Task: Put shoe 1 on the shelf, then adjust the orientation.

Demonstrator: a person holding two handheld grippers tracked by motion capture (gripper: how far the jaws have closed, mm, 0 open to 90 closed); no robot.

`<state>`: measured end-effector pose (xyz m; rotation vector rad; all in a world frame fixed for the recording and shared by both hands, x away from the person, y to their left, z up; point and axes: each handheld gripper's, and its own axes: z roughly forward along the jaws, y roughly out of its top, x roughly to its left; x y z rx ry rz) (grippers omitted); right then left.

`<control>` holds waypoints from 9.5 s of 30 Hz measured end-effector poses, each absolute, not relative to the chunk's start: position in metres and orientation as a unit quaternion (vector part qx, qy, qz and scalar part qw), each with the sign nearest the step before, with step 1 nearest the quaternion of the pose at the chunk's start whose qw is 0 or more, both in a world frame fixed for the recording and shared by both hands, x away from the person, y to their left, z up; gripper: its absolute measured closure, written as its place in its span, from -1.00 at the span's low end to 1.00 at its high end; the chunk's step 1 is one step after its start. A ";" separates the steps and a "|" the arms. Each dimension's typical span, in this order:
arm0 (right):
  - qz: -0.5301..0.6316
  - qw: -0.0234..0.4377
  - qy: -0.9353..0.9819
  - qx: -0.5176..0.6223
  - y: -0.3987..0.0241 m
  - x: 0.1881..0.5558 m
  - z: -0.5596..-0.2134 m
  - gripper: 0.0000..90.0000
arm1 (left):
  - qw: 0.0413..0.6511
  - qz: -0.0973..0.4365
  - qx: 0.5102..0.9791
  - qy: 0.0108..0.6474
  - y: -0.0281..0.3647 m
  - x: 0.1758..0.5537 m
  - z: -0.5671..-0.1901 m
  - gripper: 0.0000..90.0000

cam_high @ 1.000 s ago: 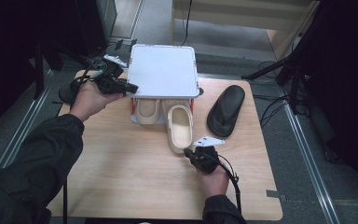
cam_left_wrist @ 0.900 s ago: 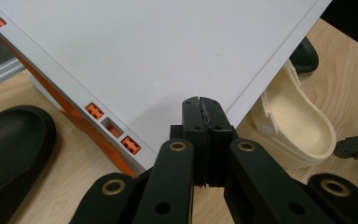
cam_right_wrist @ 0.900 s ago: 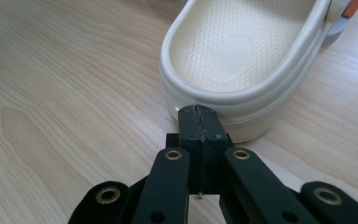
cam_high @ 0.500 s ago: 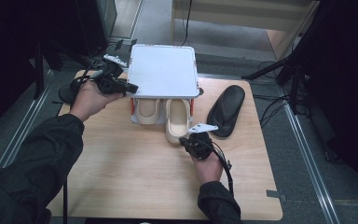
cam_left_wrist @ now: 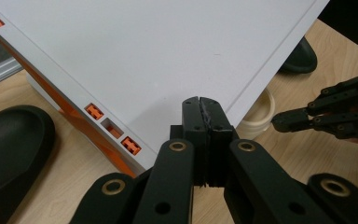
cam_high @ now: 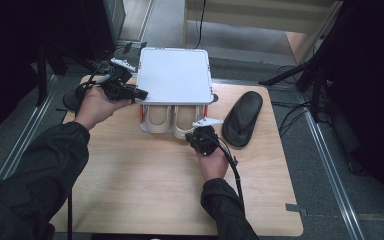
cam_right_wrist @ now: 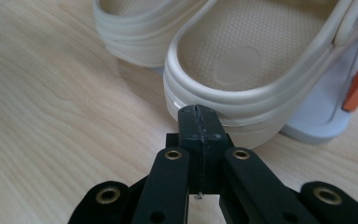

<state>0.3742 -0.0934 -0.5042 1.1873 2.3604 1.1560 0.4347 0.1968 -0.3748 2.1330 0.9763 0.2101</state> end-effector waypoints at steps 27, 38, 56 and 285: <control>0.412 0.128 0.792 0.431 -0.102 0.395 -0.507 1.00 | 0.387 0.083 0.836 0.381 0.197 0.435 -0.375 1.00; 0.412 0.141 0.787 0.437 -0.094 0.395 -0.511 1.00 | 0.386 0.084 0.836 0.381 0.197 0.435 -0.375 1.00; 0.422 0.130 0.790 0.426 -0.098 0.387 -0.504 1.00 | 0.389 0.075 0.833 0.387 0.196 0.436 -0.375 1.00; 0.483 0.083 0.799 0.349 -0.170 0.278 -0.470 0.14 | 0.299 0.082 0.767 0.562 0.310 0.407 -0.506 1.00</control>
